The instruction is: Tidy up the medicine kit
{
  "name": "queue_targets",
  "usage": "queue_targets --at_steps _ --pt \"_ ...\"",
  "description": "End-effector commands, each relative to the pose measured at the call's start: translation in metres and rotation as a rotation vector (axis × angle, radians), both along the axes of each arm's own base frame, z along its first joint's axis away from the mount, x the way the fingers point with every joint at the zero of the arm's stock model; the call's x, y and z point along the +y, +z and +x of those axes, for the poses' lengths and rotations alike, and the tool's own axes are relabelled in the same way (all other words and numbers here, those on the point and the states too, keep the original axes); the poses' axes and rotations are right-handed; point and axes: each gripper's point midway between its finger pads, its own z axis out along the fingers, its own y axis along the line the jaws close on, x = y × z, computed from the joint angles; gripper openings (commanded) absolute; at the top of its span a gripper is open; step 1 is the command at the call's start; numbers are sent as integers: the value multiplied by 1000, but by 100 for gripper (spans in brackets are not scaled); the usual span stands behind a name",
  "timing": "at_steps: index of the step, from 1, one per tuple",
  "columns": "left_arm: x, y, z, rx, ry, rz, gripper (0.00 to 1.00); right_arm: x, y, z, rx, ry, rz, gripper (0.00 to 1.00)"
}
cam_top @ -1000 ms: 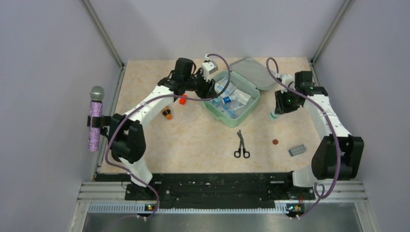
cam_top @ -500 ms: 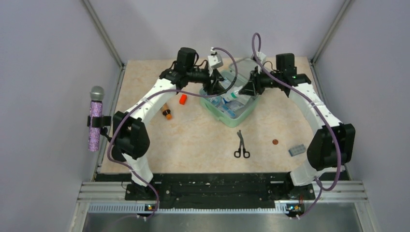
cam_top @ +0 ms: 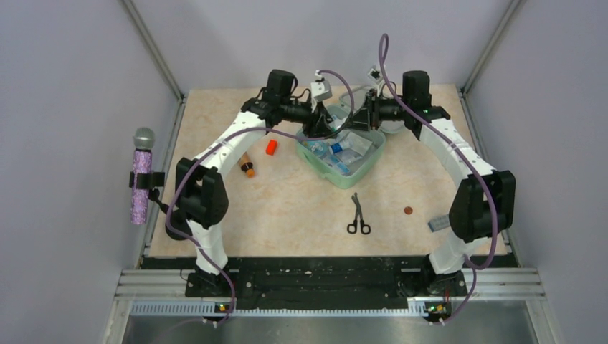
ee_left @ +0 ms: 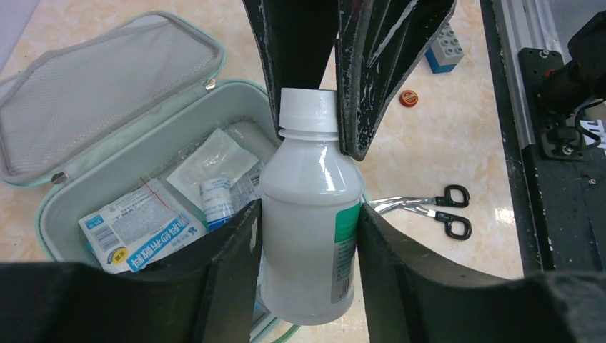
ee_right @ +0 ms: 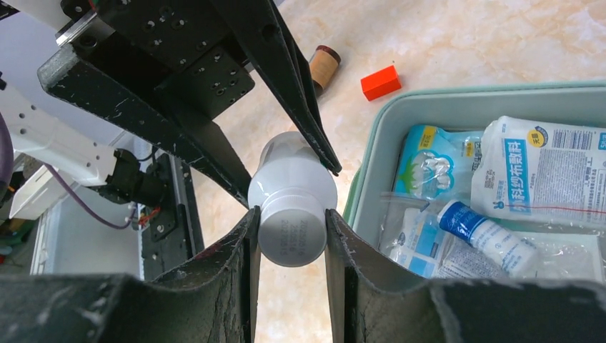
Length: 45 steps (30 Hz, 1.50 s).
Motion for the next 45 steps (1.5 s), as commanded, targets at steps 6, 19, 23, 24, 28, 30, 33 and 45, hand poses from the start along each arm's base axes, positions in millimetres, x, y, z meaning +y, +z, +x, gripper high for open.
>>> queue_targets --at_steps 6,19,23,24,28,30,33,45 --pt "-5 -9 4 60 11 1 35 7 23 3 -60 14 35 8" --pt "-12 -51 38 293 274 3 22 -124 28 29 97 -400 -38 99" --pt "-26 -79 45 484 370 1 23 -153 3 25 71 -528 -165 99" --pt "-30 -86 45 506 386 0 23 -156 -3 25 67 -544 -183 99" --pt "-51 -112 40 525 388 21 23 -170 -16 32 110 -654 -223 99" --pt "-63 -130 46 558 426 26 23 -171 -15 34 114 -665 -214 99" --pt "-79 -138 56 557 445 10 23 -169 -18 32 128 -665 -203 99" --pt "-127 -162 84 510 566 -8 24 -172 -25 0 135 -678 -249 99"
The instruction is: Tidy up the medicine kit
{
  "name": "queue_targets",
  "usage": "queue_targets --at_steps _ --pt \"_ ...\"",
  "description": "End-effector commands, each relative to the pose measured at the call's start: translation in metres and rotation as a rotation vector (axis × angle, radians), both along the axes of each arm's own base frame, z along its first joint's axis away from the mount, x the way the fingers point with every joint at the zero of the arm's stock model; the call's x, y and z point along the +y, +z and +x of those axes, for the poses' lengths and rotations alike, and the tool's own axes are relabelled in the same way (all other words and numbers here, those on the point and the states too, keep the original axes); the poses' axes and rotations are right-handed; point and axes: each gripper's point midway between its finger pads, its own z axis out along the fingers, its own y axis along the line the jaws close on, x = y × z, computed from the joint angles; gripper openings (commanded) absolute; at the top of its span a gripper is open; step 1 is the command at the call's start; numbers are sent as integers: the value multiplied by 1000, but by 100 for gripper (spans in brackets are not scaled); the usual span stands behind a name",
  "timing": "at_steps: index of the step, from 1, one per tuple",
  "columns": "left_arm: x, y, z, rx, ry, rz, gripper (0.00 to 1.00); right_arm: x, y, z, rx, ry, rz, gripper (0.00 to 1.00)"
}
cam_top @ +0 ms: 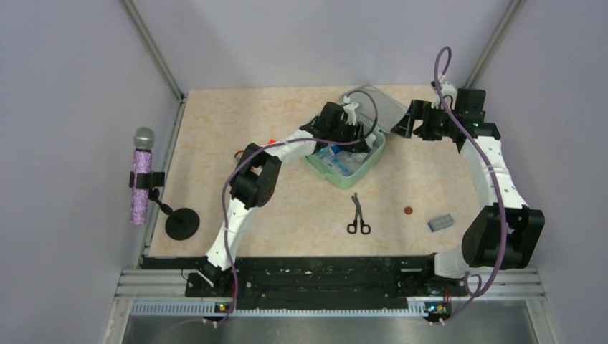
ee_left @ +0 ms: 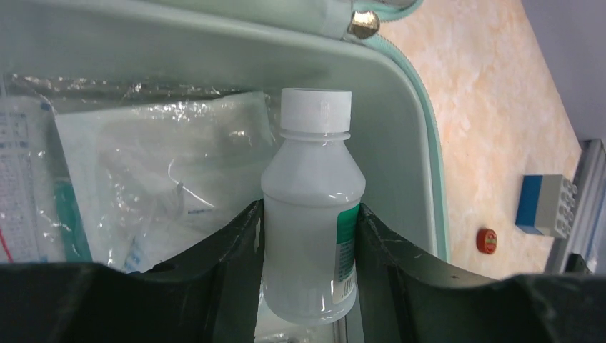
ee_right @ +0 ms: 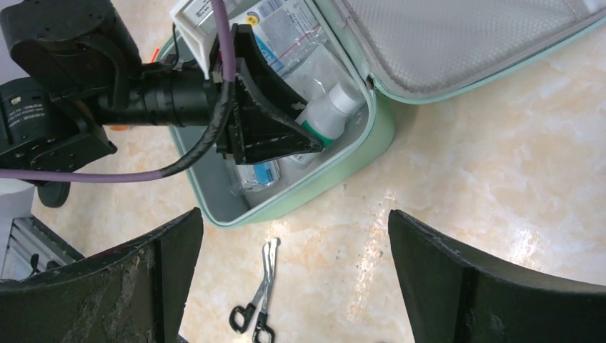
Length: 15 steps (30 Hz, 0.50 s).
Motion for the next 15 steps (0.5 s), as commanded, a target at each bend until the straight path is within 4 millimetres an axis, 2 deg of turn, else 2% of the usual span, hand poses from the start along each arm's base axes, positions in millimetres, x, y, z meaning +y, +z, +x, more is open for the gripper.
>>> queue_targets --at_steps 1,9,12,15 --pt "-19 17 21 -98 69 -28 25 -1 18 -14 -58 -6 -29 99" --pt "-18 -4 2 -40 38 10 38 -4 17 -19 -60 -20 -44 99" --pt "-19 1 -2 -38 25 6 47 -4 19 -16 -64 -19 -43 99" --pt "-15 19 -1 -84 8 10 53 -4 22 -11 -68 -21 -41 99"
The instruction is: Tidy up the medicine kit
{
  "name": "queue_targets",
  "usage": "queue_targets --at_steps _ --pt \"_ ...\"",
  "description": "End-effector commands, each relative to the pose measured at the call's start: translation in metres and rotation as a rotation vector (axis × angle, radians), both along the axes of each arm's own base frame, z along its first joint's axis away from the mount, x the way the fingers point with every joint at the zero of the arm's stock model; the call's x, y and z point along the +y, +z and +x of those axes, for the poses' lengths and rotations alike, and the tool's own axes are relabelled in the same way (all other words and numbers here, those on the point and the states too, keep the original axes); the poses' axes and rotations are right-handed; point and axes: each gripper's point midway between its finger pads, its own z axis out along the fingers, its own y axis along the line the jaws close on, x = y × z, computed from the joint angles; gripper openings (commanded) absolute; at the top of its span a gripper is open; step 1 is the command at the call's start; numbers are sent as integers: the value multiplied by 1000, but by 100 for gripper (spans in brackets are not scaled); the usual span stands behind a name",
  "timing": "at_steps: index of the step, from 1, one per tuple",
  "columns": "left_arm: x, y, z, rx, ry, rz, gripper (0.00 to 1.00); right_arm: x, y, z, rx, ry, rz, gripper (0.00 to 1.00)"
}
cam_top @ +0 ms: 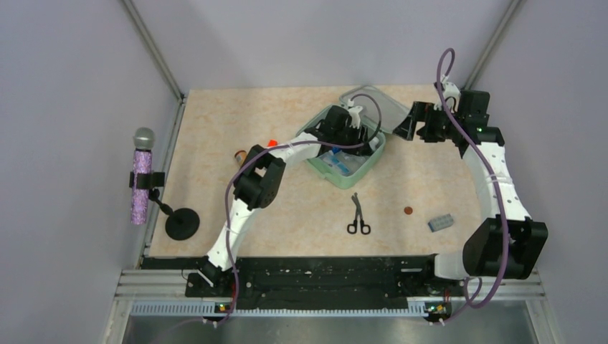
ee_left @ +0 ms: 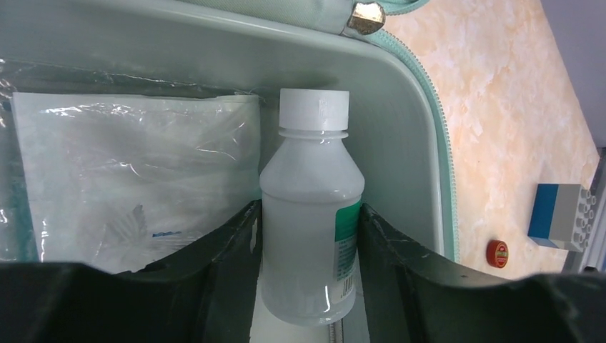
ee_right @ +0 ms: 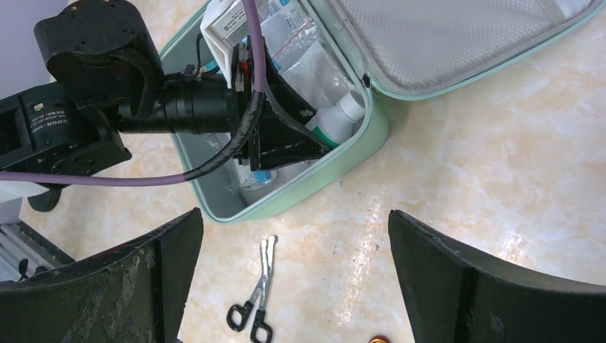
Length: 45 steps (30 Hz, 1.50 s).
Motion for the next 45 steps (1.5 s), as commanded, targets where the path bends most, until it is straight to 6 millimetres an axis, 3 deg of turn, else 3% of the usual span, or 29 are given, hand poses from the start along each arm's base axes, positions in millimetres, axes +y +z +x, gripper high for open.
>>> queue_targets --at_steps 1,7,12,15,18,21,24,27,29,30,33,38,41,45 --pt "2 38 2 -86 -28 -10 55 0 13 7 -40 2 -12 99" --pt "15 95 17 -159 -39 -52 70 -3 18 19 -52 0 -27 99" --pt "33 164 18 -246 -121 -121 75 -5 15 31 -65 -9 -25 99" --pt "63 204 24 -335 -107 -112 76 -6 14 40 -78 -13 -28 99" --pt "106 222 27 -431 -60 1 76 -8 12 46 -88 -8 -42 99" --pt "155 218 21 -468 -15 162 74 -9 11 50 -77 -13 -46 99" --pt "214 202 22 -432 172 348 71 -9 11 51 -68 -19 -37 99" --pt "271 172 17 -313 337 458 69 -9 9 47 -67 -19 -45 99" --pt "294 152 6 -312 307 561 67 -9 5 43 -63 -11 -49 98" --pt "305 137 -1 -329 254 641 67 -10 5 41 -63 -14 -52 98" --pt "325 118 -15 -465 -28 836 68 -9 6 33 -62 -16 -52 98" --pt "343 92 -76 -623 -785 874 70 -7 5 18 -68 -11 -50 97" --pt "370 78 -77 -626 -972 969 70 -5 -2 10 -46 -8 -37 97" --pt "400 60 -86 -529 -1232 948 69 -2 -7 5 -34 -2 -26 96"
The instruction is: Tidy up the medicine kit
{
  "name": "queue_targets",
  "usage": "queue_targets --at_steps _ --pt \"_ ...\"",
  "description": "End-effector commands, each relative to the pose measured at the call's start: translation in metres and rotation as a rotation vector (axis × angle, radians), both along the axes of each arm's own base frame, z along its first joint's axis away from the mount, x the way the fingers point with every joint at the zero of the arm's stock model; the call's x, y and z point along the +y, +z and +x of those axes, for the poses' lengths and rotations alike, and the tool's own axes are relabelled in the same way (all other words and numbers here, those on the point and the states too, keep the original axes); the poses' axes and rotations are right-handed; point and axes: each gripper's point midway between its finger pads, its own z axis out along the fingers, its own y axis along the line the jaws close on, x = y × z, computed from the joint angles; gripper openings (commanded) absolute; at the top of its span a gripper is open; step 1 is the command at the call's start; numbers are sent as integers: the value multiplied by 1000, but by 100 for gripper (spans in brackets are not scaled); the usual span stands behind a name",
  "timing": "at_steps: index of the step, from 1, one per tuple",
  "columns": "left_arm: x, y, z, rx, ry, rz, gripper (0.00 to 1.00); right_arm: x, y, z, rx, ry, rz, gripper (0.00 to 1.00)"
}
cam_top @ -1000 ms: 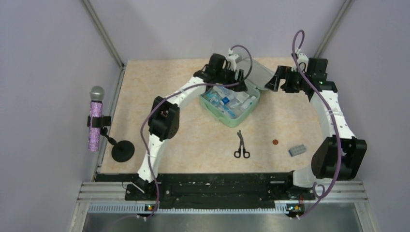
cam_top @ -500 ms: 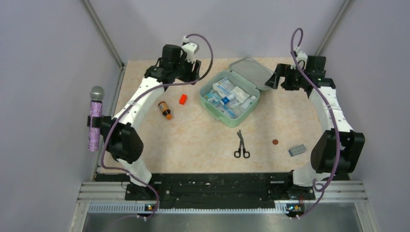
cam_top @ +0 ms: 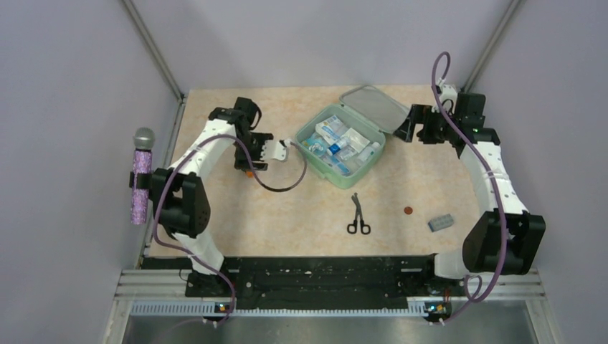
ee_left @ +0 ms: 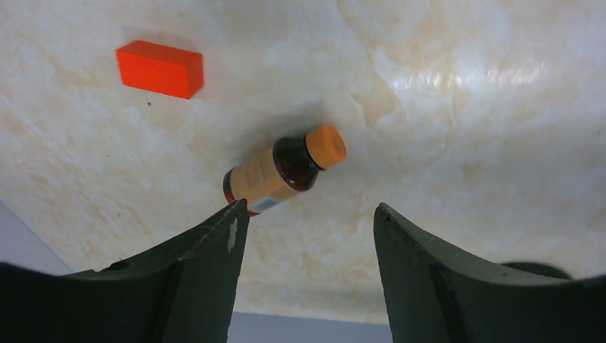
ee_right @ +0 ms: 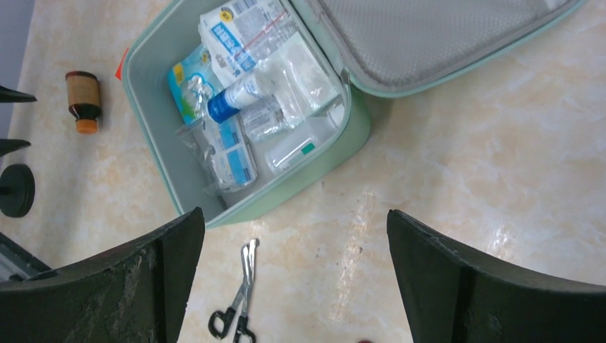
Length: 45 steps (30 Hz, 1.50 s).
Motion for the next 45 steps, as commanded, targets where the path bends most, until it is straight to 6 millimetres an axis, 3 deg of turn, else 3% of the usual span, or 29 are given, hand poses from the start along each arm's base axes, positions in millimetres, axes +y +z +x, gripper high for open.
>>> queue_targets --at_steps 1,7,14,20,25,29,33,36,41,45 --pt "32 -9 -13 146 -384 140 69 4 10 -6 -40 17 8 96" --pt "40 -31 34 62 -482 173 69 4 2 -8 -27 9 9 96" --pt "26 -58 60 -38 -603 144 69 5 -5 -9 -8 10 19 95" --pt "34 -80 53 66 -660 181 62 6 -5 -11 5 23 17 95" --pt "41 -89 42 142 -664 199 56 3 2 -7 -17 20 -3 95" --pt "40 -92 46 142 -601 182 48 4 1 -8 -10 23 2 94" --pt "24 -78 39 146 -498 68 42 3 1 -6 -7 35 -13 94" --pt "-6 -56 20 173 -390 -132 40 2 4 -2 -29 52 -35 92" --pt "-72 0 2 257 -47 -540 37 7 8 5 -42 79 -17 88" --pt "-118 54 10 343 232 -879 36 36 9 7 -70 198 -36 82"
